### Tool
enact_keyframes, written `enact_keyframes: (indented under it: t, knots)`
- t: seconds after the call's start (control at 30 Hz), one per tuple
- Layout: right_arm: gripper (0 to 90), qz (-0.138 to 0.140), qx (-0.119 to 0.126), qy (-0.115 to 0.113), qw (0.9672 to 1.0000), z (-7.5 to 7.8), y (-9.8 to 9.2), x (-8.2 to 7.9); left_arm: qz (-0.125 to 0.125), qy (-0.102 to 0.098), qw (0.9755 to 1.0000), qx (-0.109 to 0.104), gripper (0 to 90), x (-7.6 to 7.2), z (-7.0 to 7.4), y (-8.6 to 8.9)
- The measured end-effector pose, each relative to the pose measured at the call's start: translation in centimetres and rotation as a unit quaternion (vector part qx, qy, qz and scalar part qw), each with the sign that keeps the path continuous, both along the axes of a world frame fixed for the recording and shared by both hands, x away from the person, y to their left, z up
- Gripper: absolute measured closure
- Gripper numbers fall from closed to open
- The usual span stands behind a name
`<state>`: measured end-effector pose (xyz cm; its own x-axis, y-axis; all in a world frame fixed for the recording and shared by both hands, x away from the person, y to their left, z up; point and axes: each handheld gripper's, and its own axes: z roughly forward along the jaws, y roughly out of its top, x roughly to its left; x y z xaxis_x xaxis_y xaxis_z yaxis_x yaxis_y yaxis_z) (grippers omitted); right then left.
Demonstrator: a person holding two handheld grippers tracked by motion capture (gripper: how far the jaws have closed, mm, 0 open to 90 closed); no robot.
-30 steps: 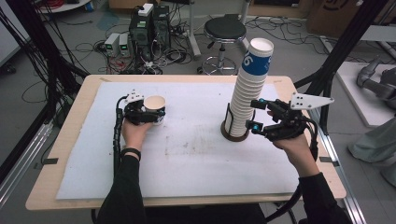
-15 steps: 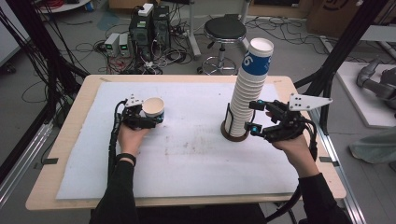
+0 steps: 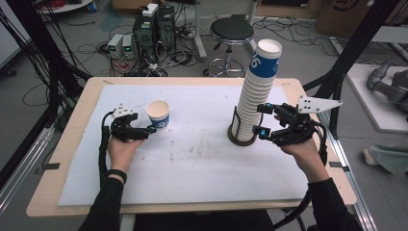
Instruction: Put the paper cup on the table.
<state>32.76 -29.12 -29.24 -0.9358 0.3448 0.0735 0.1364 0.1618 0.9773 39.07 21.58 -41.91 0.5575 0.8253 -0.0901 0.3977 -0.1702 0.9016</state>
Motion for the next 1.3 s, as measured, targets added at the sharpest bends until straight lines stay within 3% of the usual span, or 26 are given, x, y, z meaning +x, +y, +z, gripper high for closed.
enact_keyframes:
  t: [0.1, 0.27, 0.4, 0.7, 0.8, 0.97, 1.03, 1.3]
  knots:
    - [20.4, -0.001, -0.005, 0.007, 1.0, -0.3, -0.1, 0.1, -0.011, -0.014, 0.9998, 0.003, 5.4, -1.2, 1.4, -0.2]
    - [20.3, -0.012, -0.009, 0.018, 0.9997, -0.8, -0.3, 0.4, -0.042, -0.038, 0.9983, -0.018, 5.4, -3.0, 3.7, -0.8]
    - [20.4, -0.013, -0.006, 0.015, 0.9998, -0.7, -0.5, 0.4, -0.077, -0.075, 0.994, -0.024, 5.5, -4.6, 6.1, -1.6]
    - [20.3, -0.014, -0.002, 0.018, 0.9997, -0.5, -0.9, 0.5, -0.142, -0.11, 0.9829, -0.04, 5.5, -6.6, 9.8, -3.1]
    - [20.3, -0.018, -0.005, 0.011, 0.9998, -0.3, -1.0, 0.3, -0.163, -0.112, 0.9791, -0.048, 5.5, -6.7, 10.2, -3.6]
    - [20.3, -0.024, -0.006, 0.011, 0.9996, -0.2, -1.2, 0.5, -0.176, -0.096, 0.9781, -0.057, 5.5, -6.7, 10.3, -4.0]
    - [20.3, -0.022, -0.009, 0.011, 0.9997, -0.3, -1.2, 0.5, -0.182, -0.093, 0.9766, -0.067, 5.5, -6.8, 10.4, -4.0]
    - [20.3, -0.017, -0.009, 0.01, 0.9998, -0.3, -1.0, 0.5, -0.186, -0.093, 0.9751, -0.077, 5.5, -7.1, 10.7, -3.8]
